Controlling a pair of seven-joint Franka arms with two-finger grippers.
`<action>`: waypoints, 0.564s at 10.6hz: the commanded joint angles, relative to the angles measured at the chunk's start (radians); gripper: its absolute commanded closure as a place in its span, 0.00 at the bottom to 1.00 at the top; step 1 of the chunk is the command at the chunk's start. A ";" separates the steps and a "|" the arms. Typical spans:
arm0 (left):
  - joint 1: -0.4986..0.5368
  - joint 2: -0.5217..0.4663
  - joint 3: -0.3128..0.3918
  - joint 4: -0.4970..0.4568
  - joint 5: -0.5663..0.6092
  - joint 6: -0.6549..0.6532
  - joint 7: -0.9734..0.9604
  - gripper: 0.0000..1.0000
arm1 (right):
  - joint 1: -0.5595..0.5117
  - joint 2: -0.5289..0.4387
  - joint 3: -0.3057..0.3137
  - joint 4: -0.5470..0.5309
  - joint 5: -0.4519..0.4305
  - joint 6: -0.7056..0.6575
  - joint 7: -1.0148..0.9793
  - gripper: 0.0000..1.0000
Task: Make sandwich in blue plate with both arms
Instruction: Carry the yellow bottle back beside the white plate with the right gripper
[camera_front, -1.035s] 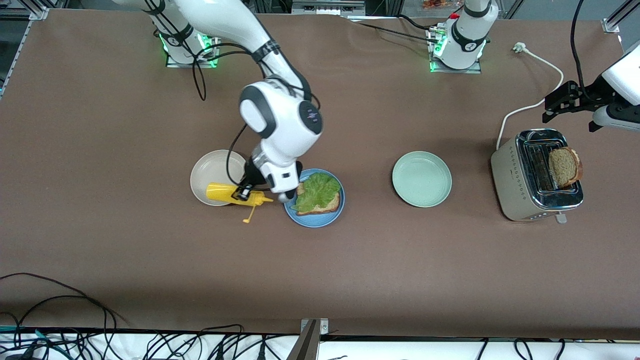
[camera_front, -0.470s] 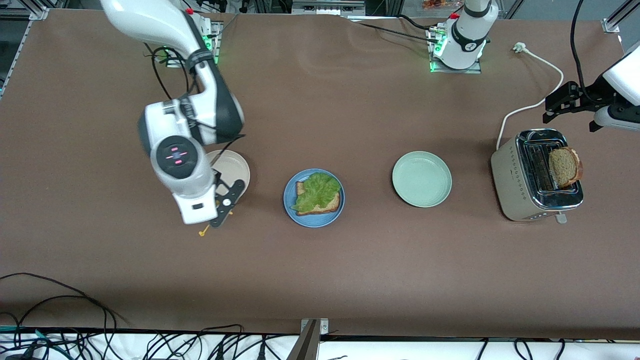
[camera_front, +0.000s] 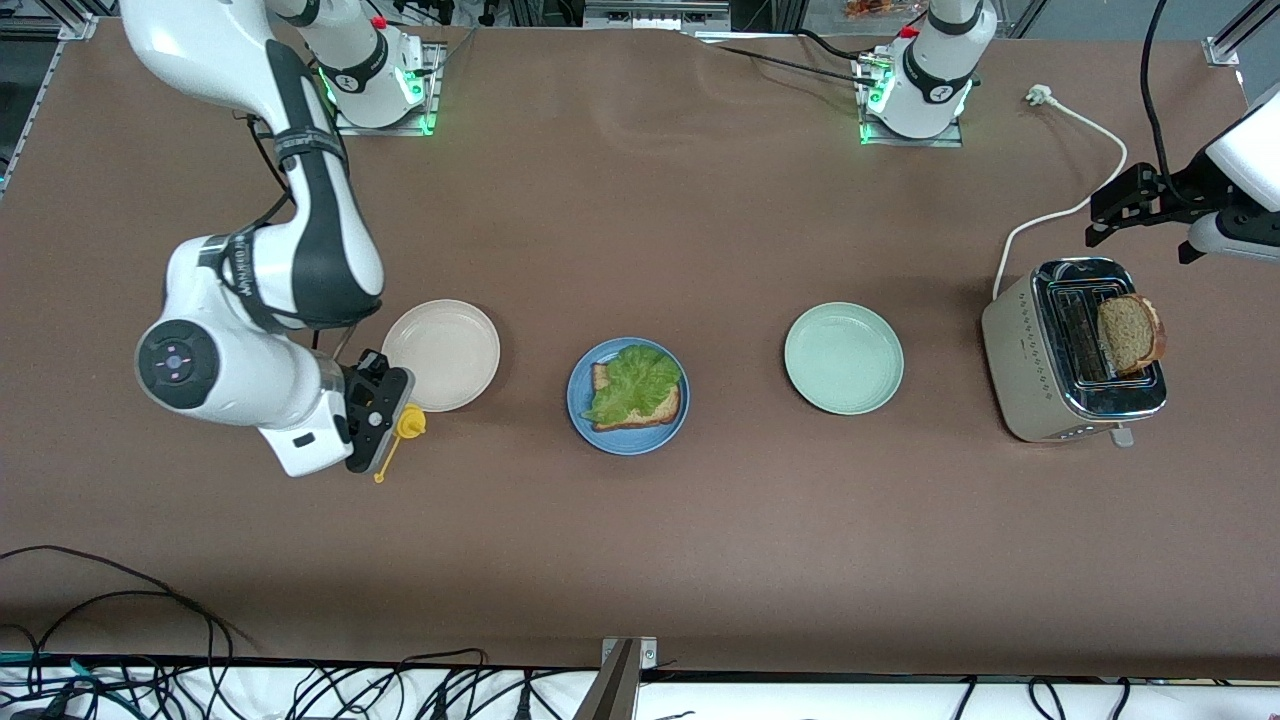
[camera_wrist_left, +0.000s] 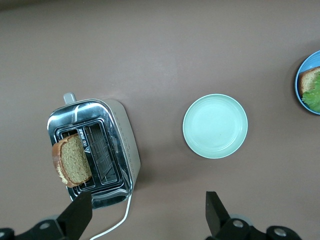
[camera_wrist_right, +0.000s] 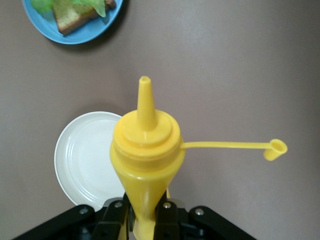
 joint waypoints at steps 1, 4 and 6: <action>-0.001 -0.010 -0.001 -0.015 0.012 0.010 -0.013 0.00 | -0.081 -0.092 0.015 -0.119 0.167 -0.005 -0.236 0.84; -0.001 -0.010 -0.001 -0.015 0.012 0.010 -0.011 0.00 | -0.128 -0.153 0.017 -0.222 0.198 -0.012 -0.437 0.84; -0.001 -0.010 -0.001 -0.015 0.012 0.010 -0.011 0.00 | -0.196 -0.173 0.015 -0.326 0.331 -0.012 -0.610 0.84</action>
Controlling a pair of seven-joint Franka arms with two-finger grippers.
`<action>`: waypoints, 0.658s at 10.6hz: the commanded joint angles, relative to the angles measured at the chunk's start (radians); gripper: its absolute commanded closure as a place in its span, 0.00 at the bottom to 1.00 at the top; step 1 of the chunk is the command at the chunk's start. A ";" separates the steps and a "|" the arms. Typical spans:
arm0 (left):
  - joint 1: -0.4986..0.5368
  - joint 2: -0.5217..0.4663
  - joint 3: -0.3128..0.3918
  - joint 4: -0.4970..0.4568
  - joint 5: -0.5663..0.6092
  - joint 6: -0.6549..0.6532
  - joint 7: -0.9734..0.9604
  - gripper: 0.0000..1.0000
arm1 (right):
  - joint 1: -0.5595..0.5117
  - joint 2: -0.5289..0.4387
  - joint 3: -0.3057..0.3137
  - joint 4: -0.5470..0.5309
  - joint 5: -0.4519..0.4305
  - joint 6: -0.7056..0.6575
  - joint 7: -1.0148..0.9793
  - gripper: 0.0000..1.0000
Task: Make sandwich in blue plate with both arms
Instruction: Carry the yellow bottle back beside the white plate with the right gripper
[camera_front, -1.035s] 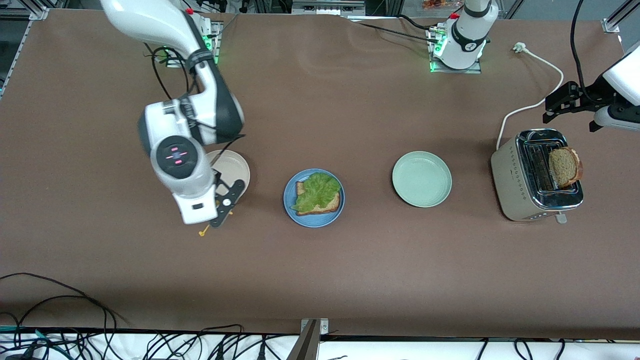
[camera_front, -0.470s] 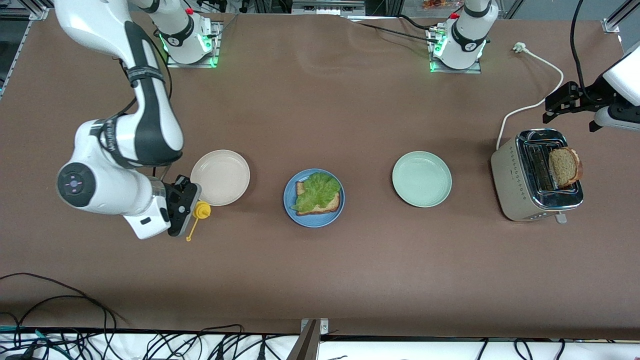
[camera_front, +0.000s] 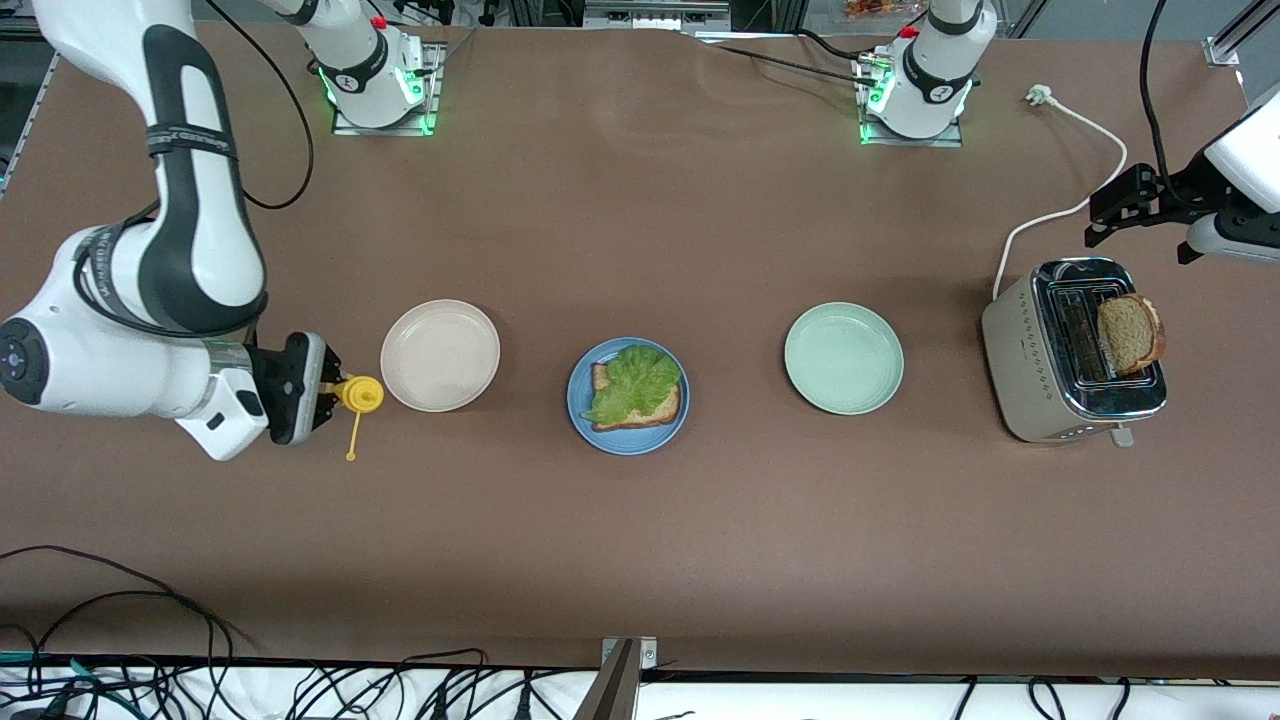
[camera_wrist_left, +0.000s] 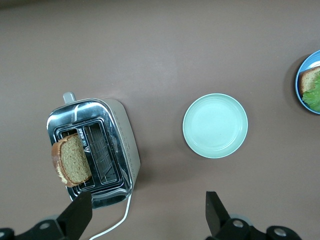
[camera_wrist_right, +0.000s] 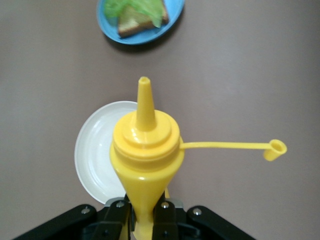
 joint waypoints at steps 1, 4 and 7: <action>-0.001 -0.011 -0.001 -0.013 0.014 0.014 -0.009 0.00 | -0.097 -0.069 0.017 -0.185 0.152 0.007 -0.267 0.84; -0.001 -0.011 -0.001 -0.023 0.014 0.033 -0.009 0.00 | -0.165 -0.062 0.017 -0.272 0.224 0.007 -0.440 0.84; -0.003 -0.014 0.034 -0.075 0.014 0.092 0.002 0.00 | -0.226 -0.048 0.017 -0.348 0.278 0.007 -0.588 0.84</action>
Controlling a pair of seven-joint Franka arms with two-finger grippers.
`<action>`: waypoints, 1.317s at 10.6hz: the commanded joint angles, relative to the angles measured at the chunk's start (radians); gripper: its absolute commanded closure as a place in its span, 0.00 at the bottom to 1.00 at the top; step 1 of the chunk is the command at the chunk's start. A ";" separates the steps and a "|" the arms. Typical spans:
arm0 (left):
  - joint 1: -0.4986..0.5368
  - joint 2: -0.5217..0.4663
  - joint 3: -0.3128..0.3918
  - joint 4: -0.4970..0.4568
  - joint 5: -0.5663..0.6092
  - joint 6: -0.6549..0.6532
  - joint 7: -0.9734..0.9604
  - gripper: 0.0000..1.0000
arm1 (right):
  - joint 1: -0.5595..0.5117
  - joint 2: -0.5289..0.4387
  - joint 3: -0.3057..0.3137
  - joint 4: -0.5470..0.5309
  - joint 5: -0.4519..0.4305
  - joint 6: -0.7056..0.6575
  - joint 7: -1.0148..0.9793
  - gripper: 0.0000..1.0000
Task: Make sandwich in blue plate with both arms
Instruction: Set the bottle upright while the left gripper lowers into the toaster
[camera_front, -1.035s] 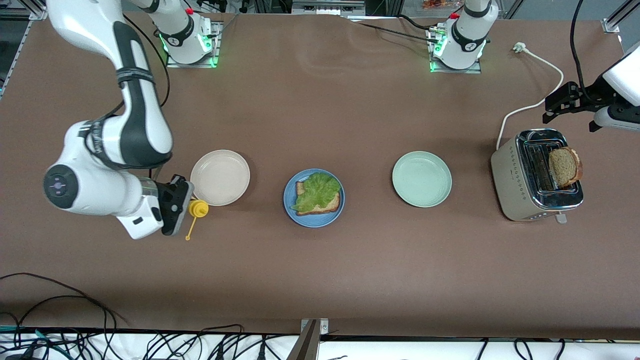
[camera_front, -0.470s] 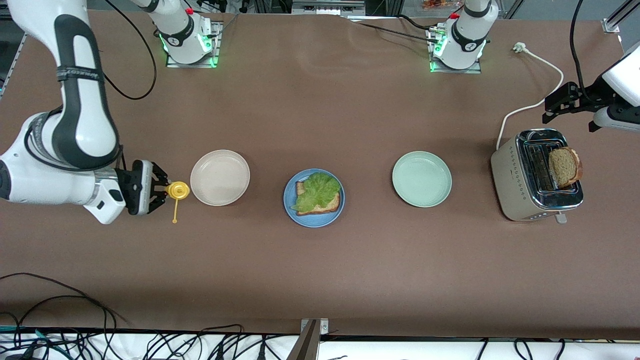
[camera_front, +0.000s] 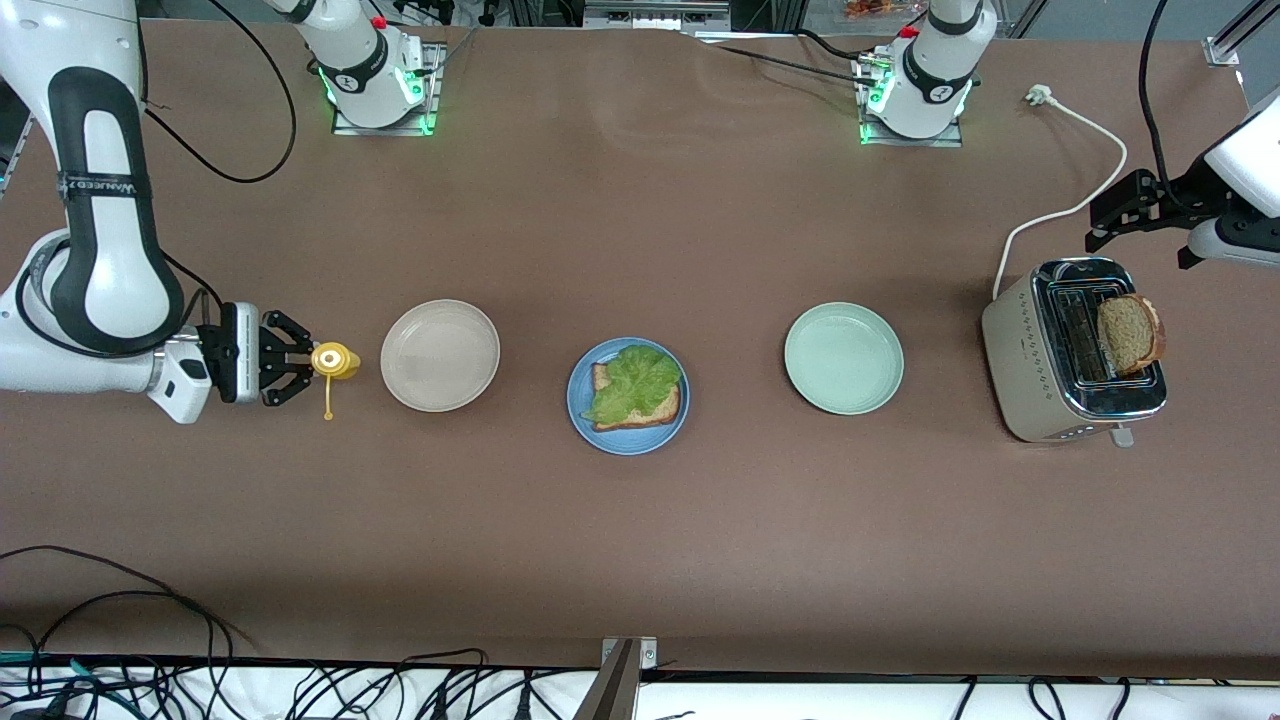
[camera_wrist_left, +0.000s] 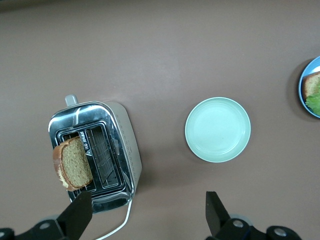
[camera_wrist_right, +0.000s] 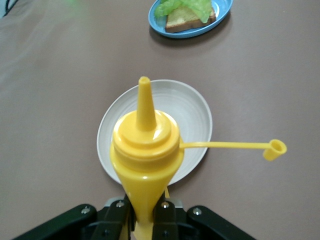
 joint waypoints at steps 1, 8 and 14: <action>-0.002 -0.014 0.038 -0.082 0.015 0.090 0.002 0.00 | -0.067 -0.004 0.017 -0.087 0.077 0.005 -0.158 0.84; -0.003 0.043 0.173 -0.269 0.023 0.348 0.005 0.02 | -0.133 0.103 0.019 -0.094 0.186 -0.054 -0.308 0.79; -0.002 0.127 0.289 -0.341 0.017 0.466 0.121 0.06 | -0.147 0.106 0.016 -0.083 0.183 -0.097 -0.255 0.00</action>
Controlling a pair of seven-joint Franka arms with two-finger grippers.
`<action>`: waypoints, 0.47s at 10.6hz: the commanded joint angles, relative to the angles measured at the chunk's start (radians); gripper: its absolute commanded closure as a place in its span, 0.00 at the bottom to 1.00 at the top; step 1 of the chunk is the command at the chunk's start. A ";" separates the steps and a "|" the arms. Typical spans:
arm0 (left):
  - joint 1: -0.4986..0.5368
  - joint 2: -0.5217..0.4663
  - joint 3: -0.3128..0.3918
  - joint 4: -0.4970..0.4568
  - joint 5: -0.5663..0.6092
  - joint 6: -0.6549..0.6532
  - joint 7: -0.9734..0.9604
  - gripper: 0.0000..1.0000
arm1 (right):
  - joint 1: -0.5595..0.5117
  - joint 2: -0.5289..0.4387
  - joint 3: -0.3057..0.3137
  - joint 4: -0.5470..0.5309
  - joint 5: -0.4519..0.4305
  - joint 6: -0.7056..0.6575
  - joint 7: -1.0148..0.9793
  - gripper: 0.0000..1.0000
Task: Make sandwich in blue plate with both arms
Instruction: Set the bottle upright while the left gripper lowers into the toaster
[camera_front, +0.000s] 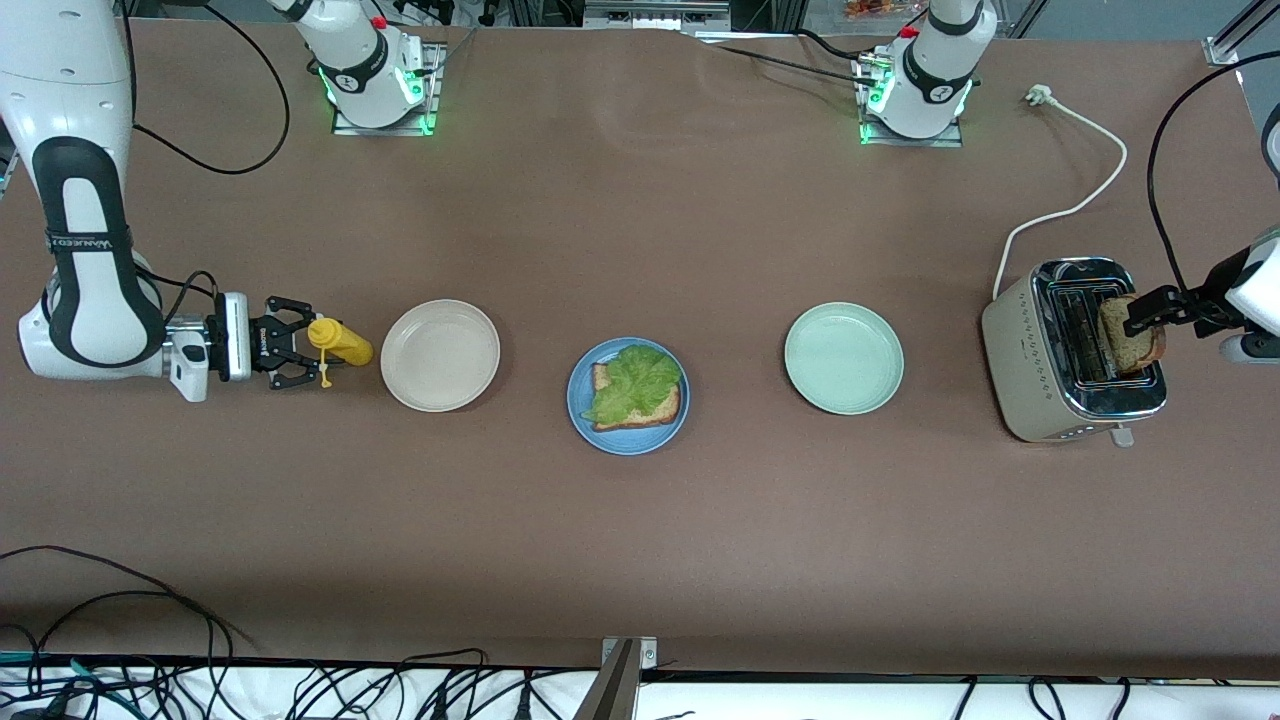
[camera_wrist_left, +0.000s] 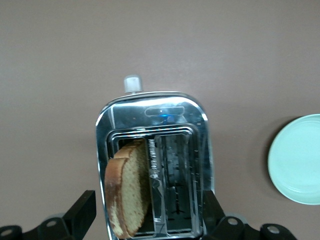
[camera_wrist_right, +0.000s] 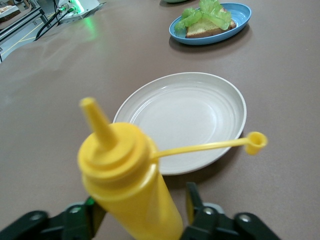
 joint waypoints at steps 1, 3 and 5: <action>-0.005 0.021 0.033 -0.046 0.012 0.071 0.027 0.06 | -0.031 -0.008 0.012 0.019 0.010 -0.044 0.094 0.00; -0.004 0.053 0.043 -0.046 0.008 0.074 0.027 0.06 | -0.032 -0.015 -0.018 0.051 -0.009 -0.096 0.277 0.00; -0.004 0.073 0.061 -0.051 0.008 0.074 0.027 0.10 | -0.033 -0.015 -0.041 0.108 -0.091 -0.210 0.498 0.00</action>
